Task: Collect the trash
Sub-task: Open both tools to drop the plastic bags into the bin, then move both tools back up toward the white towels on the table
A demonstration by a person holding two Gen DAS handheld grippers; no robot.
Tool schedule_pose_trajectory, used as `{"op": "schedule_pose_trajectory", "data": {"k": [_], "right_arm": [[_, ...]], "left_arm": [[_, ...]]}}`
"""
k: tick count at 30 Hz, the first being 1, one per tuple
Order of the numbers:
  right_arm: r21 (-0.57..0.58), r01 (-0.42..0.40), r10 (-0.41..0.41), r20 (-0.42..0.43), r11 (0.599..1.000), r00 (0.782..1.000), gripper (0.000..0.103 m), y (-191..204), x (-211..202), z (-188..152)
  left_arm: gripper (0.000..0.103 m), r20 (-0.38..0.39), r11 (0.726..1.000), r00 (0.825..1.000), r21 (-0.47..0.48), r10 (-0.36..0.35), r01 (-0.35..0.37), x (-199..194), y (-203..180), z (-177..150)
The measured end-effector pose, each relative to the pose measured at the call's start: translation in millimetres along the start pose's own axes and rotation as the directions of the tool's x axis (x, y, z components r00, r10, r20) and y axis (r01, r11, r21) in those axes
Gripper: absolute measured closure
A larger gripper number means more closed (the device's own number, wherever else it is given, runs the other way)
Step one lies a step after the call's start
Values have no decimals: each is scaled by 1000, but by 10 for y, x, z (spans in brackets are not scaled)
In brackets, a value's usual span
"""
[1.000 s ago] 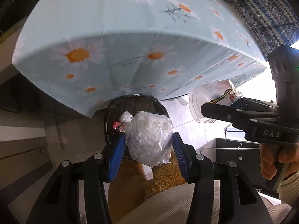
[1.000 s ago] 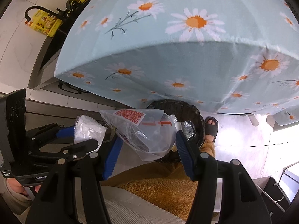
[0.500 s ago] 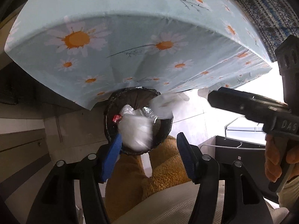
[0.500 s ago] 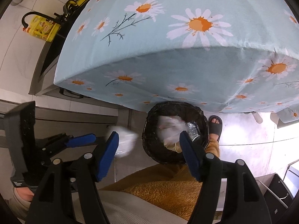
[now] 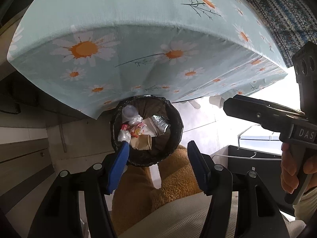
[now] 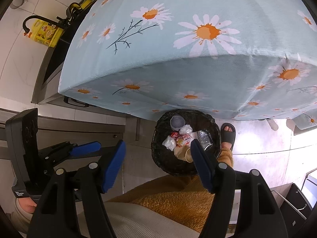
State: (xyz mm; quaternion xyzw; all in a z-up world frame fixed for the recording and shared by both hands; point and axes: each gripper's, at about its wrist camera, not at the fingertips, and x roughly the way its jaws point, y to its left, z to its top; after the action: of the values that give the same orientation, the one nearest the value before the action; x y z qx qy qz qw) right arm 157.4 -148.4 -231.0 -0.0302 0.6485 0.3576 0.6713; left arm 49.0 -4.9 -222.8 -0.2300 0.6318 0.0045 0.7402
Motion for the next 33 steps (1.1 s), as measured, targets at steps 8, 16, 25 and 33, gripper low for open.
{"op": "schedule_pose_trajectory", "data": {"k": [8, 16, 25, 33], "right_arm": [[0, 6, -6, 23, 1000, 1000, 35, 14, -109, 17], [-15, 14, -13, 64, 1000, 998, 35, 76, -290, 71], [-25, 31, -27, 134, 999, 991, 35, 166, -590, 178], [-45, 61, -51, 196, 997, 979, 35, 138, -880, 527]], "left_arm": [[44, 34, 1000, 999, 20, -13, 12, -154, -54, 60], [44, 108, 998, 994, 53, -30, 24, -431, -143, 141], [44, 187, 996, 982, 89, -41, 24, -764, -213, 280], [44, 264, 995, 964, 104, -39, 12, -1016, -265, 597]]}}
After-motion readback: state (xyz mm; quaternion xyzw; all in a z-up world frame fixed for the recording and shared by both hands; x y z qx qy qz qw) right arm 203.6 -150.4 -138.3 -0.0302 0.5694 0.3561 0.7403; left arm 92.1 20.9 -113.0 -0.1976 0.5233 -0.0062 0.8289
